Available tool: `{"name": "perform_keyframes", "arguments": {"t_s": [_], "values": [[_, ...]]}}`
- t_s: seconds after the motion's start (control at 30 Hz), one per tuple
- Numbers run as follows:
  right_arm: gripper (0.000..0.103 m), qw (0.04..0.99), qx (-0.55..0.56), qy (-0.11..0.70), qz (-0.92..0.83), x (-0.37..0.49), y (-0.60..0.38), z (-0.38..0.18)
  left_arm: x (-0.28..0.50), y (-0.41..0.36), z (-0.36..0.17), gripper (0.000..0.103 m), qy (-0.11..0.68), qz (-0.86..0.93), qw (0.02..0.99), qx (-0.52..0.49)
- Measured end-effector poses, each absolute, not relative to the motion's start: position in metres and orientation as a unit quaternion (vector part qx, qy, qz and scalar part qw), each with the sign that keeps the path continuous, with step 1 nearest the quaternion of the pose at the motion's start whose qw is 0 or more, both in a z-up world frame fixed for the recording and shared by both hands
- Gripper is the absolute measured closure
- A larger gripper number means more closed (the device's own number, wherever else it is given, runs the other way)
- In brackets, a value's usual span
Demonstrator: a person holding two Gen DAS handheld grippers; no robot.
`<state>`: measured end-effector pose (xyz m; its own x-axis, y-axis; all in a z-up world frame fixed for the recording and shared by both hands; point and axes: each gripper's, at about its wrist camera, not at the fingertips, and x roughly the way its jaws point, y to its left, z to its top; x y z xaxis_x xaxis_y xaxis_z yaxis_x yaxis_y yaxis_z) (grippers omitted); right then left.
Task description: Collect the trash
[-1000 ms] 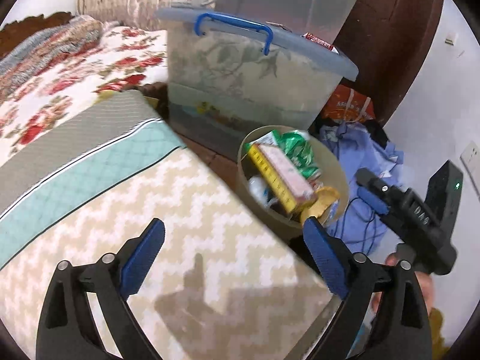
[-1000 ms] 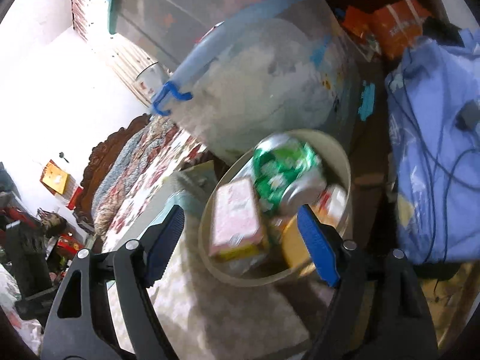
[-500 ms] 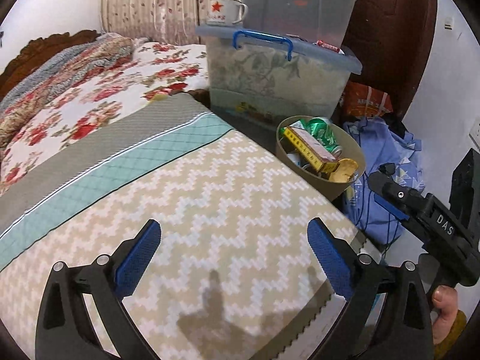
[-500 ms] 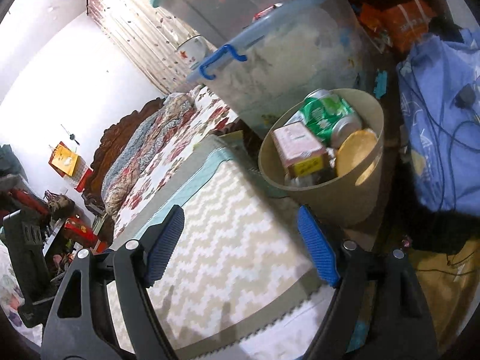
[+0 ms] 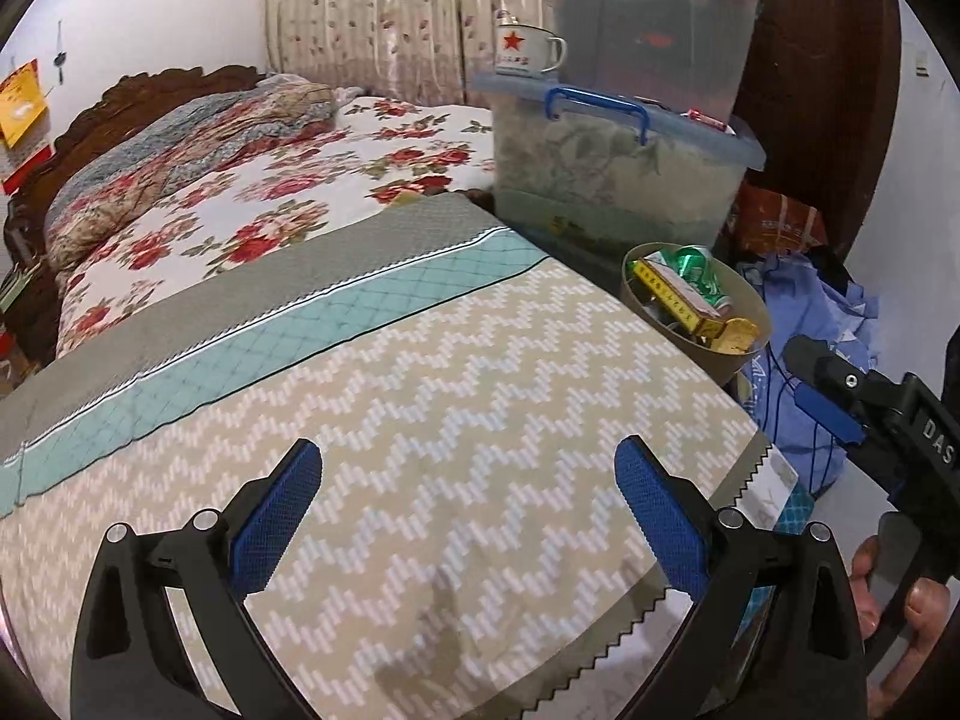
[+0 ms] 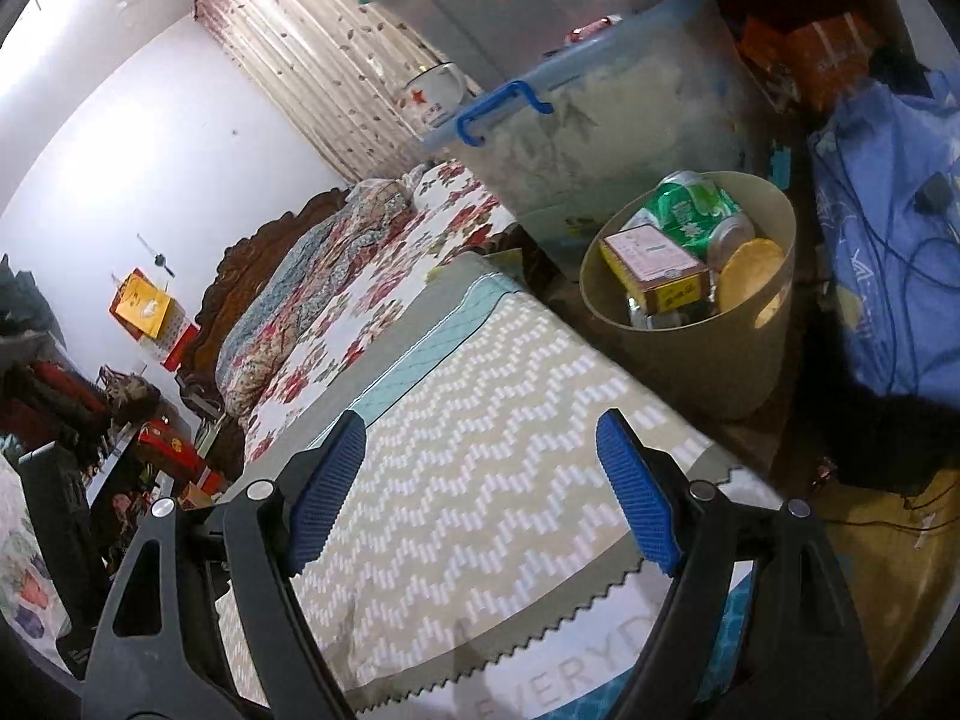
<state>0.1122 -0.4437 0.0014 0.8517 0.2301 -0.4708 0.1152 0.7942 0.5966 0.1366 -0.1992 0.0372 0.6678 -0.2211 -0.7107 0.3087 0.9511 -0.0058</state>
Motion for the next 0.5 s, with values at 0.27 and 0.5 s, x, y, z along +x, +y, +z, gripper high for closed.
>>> {"name": "perform_keyframes", "arguments": {"t_s": [0.27, 0.5], "values": [[0.020, 0.913, 0.308, 0.265, 0.038, 0.099, -0.427, 0.014, 0.124, -0.189, 0.042, 0.009, 0.371, -0.127, 0.918, 0.058], [0.019, 0.915, 0.309, 0.258, 0.040, 0.089, -0.422, 0.020, 0.117, -0.187, 0.046, 0.009, 0.362, -0.114, 0.923, 0.065]]}}
